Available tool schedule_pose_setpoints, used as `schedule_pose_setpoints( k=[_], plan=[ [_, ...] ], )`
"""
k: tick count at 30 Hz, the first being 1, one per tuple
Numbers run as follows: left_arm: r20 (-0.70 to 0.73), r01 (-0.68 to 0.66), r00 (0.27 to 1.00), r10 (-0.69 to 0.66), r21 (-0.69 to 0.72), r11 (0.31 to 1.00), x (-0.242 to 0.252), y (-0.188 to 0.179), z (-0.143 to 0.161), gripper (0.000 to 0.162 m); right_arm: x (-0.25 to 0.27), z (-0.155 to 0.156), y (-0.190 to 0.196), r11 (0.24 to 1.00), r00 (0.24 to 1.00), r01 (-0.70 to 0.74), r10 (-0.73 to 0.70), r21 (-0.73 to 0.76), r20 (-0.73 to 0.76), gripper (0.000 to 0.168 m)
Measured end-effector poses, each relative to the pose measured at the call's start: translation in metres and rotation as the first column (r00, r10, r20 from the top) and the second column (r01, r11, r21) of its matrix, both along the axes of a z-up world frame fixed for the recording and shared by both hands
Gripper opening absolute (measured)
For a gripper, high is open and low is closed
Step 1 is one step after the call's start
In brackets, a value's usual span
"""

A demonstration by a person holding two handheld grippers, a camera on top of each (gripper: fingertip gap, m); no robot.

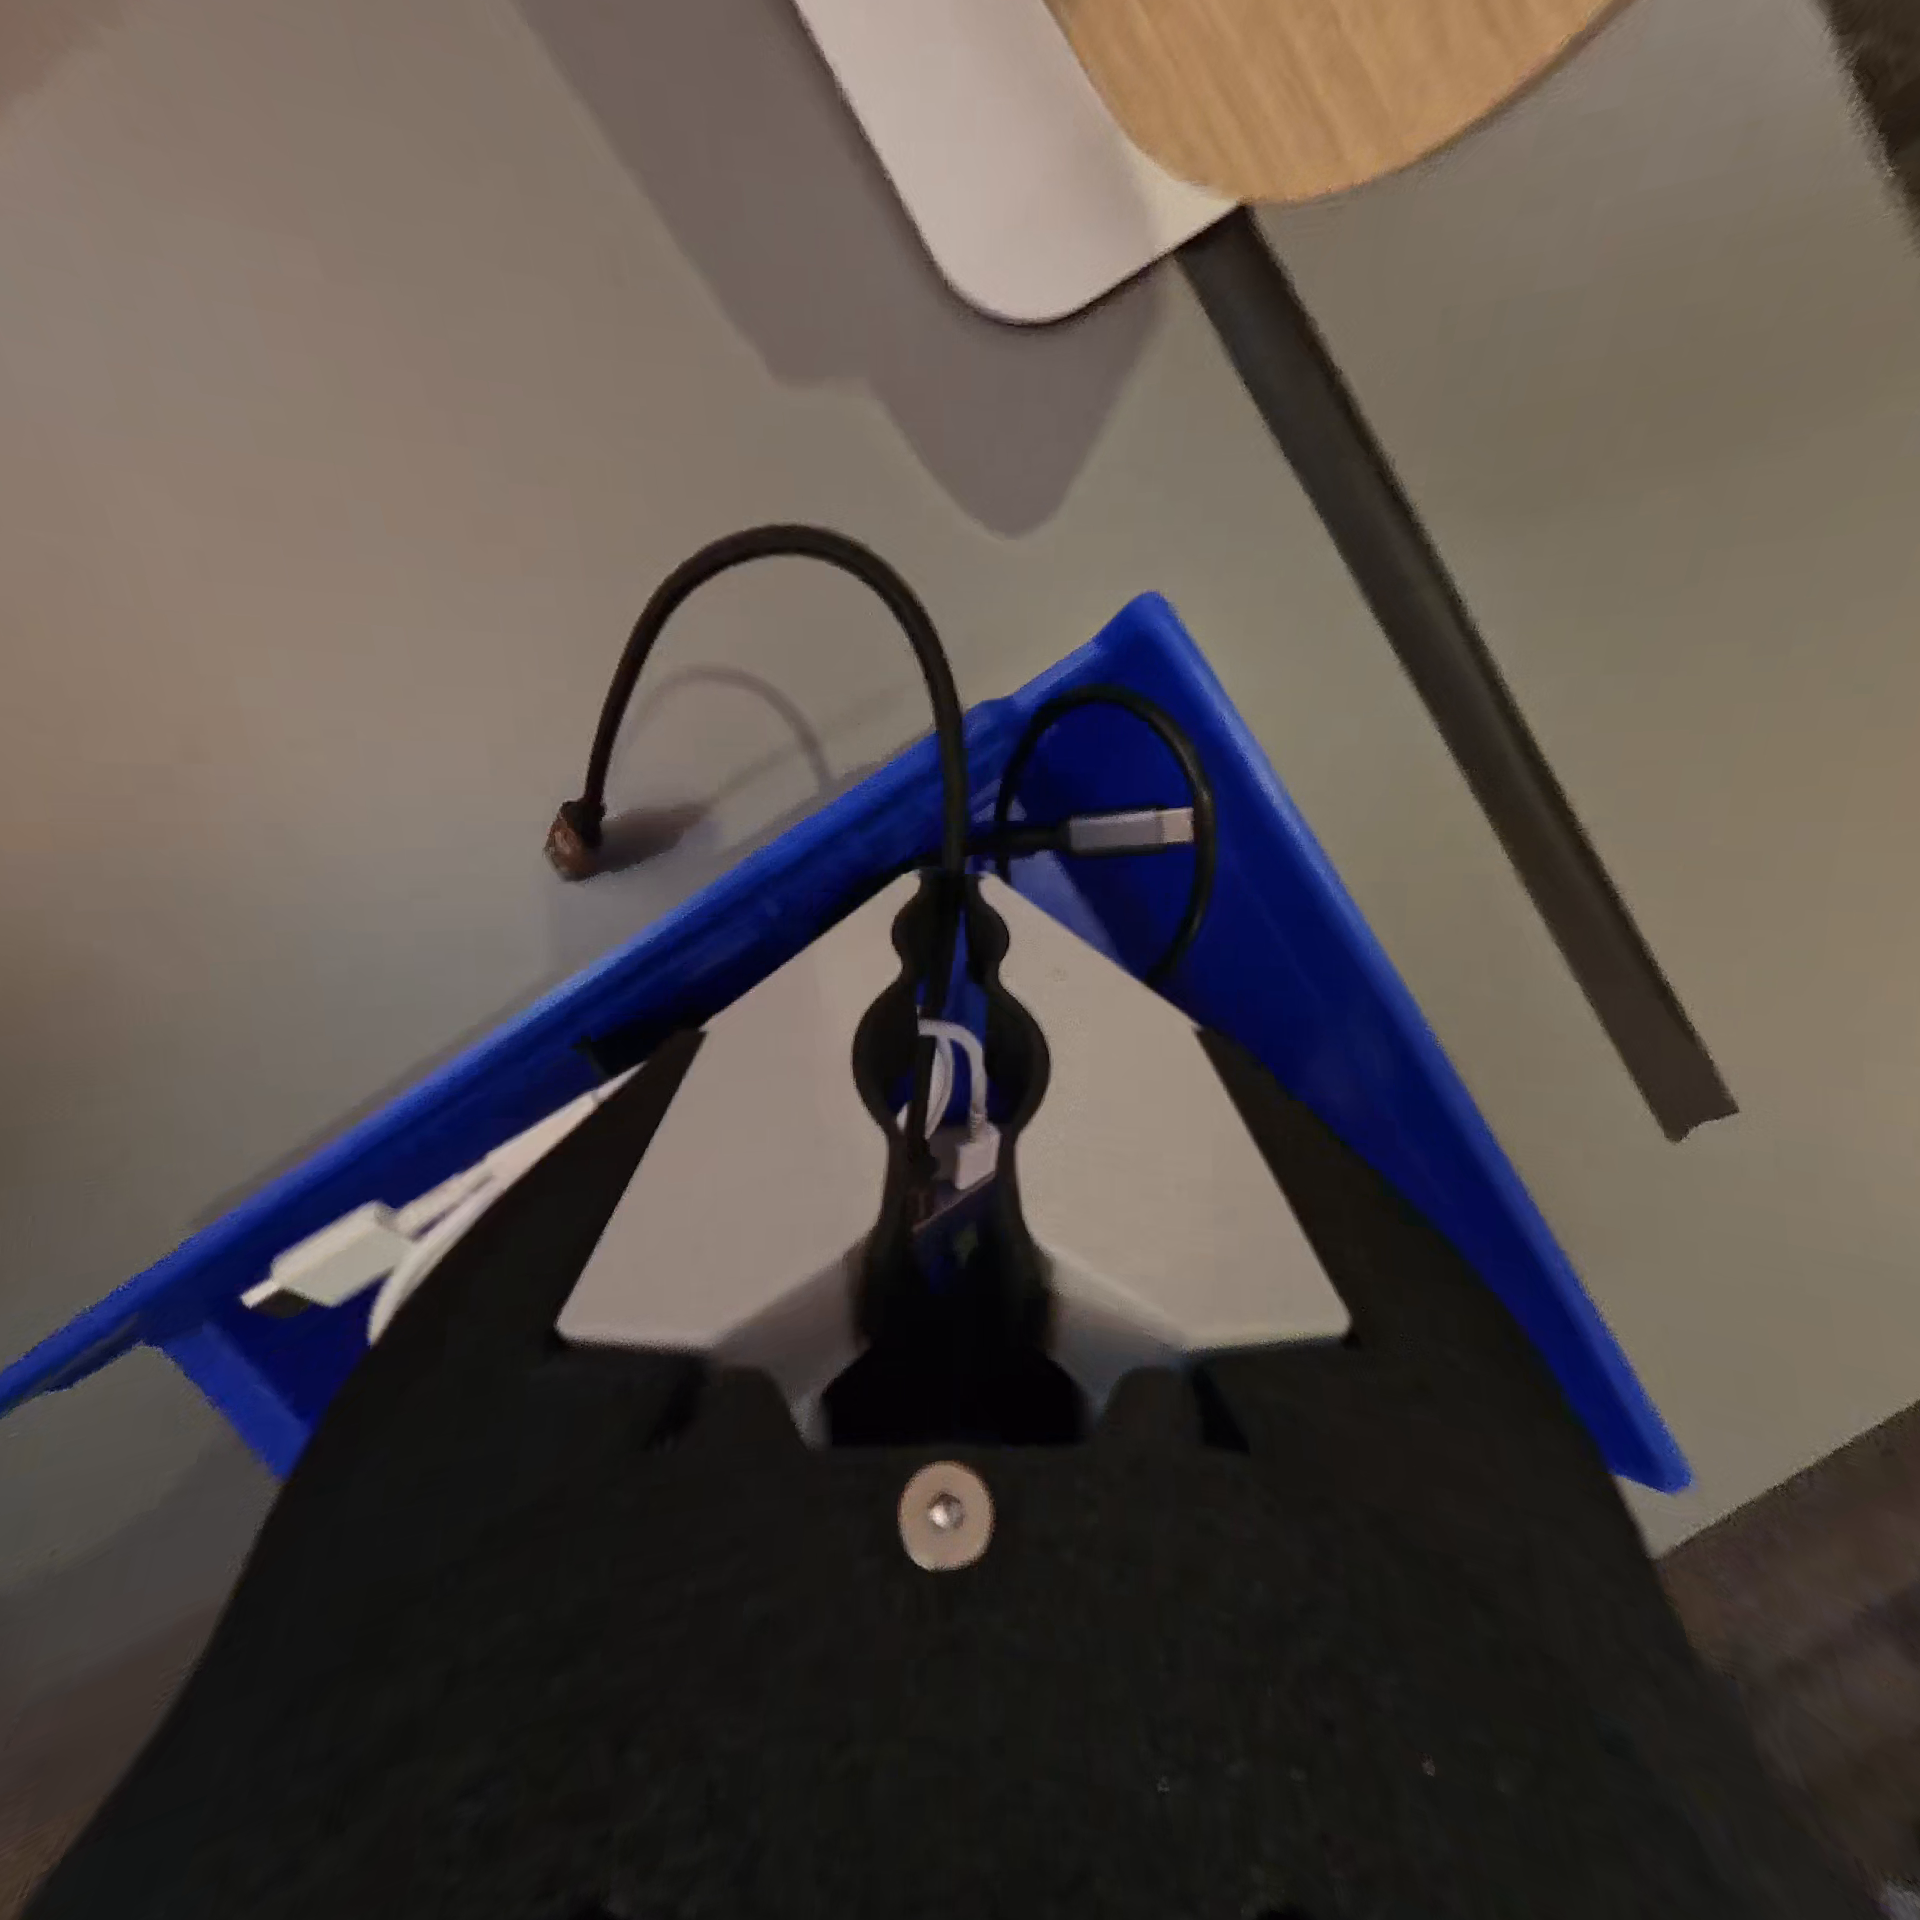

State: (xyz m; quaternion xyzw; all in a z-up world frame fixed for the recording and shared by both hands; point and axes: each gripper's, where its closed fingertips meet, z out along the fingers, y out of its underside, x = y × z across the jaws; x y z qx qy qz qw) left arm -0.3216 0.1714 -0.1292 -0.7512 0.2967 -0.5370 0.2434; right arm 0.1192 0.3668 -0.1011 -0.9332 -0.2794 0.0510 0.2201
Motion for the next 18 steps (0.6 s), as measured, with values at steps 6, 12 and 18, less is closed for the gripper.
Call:
schedule_pose_setpoints(
  k=[6,12,18],
  plan=[
    [-0.018,0.004,1.0,-0.004,0.011,1.0,-0.002,-0.004,-0.002,0.02,0.037,0.058,-0.001,0.943,0.987,0.062,-0.008,0.327,-0.163,0.002],
    [-0.026,0.018,1.0,-0.018,0.006,1.0,0.002,-0.006,-0.004,0.02,0.08,0.083,-0.022,0.878,0.902,0.27,-0.086,0.395,-0.423,0.003],
    [-0.038,0.033,0.999,-0.032,0.018,0.999,0.008,-0.007,-0.005,0.02,0.106,0.088,-0.023,0.801,0.817,0.427,-0.143,0.419,-0.559,0.003]
  ],
)
